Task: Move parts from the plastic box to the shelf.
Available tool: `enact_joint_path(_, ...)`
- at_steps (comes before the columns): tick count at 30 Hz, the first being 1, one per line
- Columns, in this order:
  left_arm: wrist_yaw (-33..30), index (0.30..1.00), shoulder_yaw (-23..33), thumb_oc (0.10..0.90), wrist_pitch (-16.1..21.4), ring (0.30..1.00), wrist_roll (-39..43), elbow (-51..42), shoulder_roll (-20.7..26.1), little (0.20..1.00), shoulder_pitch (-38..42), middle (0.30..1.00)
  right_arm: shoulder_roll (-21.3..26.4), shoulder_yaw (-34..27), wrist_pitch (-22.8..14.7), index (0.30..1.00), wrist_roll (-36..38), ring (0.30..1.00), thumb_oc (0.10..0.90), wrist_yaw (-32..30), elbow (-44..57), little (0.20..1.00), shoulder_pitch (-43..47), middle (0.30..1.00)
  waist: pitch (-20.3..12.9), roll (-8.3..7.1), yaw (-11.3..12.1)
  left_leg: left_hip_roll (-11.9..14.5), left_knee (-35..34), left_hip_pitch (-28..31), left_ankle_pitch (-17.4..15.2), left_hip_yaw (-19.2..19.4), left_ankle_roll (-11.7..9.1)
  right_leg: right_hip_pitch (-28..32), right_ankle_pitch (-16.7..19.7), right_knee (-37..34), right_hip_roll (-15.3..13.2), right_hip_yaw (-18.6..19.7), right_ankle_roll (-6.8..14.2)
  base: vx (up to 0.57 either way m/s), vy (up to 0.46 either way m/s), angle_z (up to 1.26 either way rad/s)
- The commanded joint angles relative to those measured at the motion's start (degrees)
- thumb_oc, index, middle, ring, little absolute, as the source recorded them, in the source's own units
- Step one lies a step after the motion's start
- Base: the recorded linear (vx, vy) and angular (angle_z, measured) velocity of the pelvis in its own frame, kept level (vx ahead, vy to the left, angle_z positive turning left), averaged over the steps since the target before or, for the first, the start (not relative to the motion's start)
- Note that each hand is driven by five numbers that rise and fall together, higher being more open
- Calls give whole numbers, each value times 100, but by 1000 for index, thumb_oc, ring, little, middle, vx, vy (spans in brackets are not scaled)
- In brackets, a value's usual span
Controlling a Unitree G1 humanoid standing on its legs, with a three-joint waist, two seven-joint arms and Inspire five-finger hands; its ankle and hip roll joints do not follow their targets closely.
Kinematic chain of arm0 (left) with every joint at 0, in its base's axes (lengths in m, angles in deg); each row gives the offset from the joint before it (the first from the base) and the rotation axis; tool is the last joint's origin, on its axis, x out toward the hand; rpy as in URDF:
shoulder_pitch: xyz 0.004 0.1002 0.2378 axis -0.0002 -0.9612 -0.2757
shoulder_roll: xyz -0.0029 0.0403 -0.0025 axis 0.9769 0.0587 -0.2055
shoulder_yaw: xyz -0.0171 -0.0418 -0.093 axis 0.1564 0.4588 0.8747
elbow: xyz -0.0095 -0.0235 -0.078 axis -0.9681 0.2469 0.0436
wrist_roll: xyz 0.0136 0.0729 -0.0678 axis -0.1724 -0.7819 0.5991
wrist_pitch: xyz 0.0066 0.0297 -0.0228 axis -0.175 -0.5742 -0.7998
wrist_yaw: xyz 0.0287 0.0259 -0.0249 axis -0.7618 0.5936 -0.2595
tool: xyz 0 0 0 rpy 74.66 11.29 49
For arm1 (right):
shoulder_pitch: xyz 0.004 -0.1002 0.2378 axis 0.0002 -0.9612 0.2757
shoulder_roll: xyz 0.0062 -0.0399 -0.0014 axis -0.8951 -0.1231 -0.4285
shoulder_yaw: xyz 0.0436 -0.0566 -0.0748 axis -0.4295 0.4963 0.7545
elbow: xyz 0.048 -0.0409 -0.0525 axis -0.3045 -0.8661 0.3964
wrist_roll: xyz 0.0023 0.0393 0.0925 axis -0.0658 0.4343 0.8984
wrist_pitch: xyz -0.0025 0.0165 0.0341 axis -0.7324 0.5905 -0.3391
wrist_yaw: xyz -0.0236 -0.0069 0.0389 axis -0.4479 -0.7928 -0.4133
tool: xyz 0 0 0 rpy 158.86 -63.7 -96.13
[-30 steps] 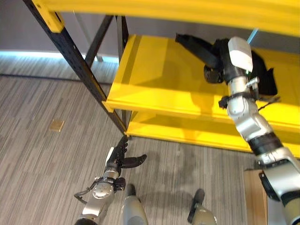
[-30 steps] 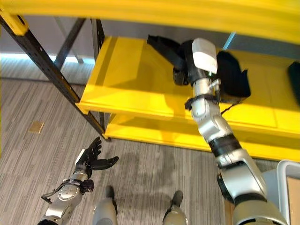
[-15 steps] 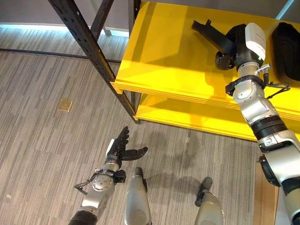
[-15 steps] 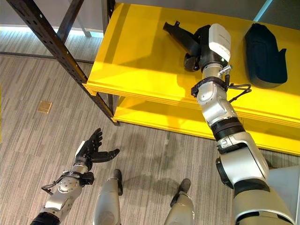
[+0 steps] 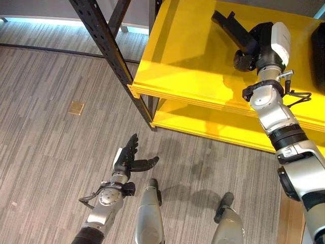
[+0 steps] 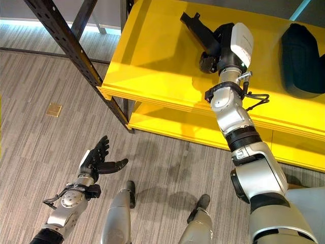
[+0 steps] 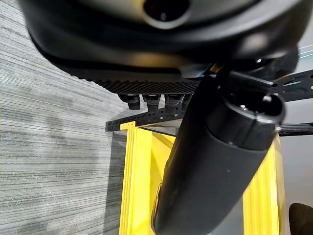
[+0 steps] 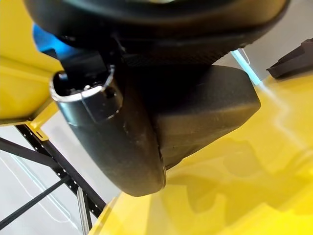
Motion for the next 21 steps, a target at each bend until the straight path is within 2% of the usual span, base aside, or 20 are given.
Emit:
enact_joint_path(1, -109, 1000, -159, 900, 628, 1000, 34, -572, 373, 1000, 79, 1000, 166, -309, -368, 300, -74, 300, 400, -658, 220, 300, 1209, 300, -465, -84, 41, 42, -108, -133, 379, -20, -29, 395, -696, 987, -74, 235, 63, 0, 0, 0)
enact_joint_path(14, -90, 1000, -235, 900, 703, 1000, 58, -629, 427, 1000, 87, 1000, 612, -334, -126, 300, -703, 300, 400, -1265, -229, 300, 1268, 300, -429, 21, -55, 49, 23, -273, 293, -14, -37, 225, -723, 1082, -64, 315, 69, 3, 6, 0)
enact_joint_path(18, -121, 1000, -279, 900, 730, 1000, 5, -610, 461, 1000, 142, 1000, 682, -289, 53, 300, -1174, 300, 400, -1477, -297, 300, 1192, 300, -408, 86, -54, 24, 54, -333, 299, -23, -25, 204, -727, 1082, -63, 317, 75, 0, 0, 0)
enact_joint_path(21, -140, 1000, -252, 900, 726, 1000, -49, -595, 438, 1000, 158, 1000, 749, -453, 249, 300, -1641, 300, 400, -1627, 66, 300, 918, 300, -416, 121, -80, 6, 80, -399, 297, -39, -15, 157, -746, 1127, -60, 318, 69, 0, 0, 0)
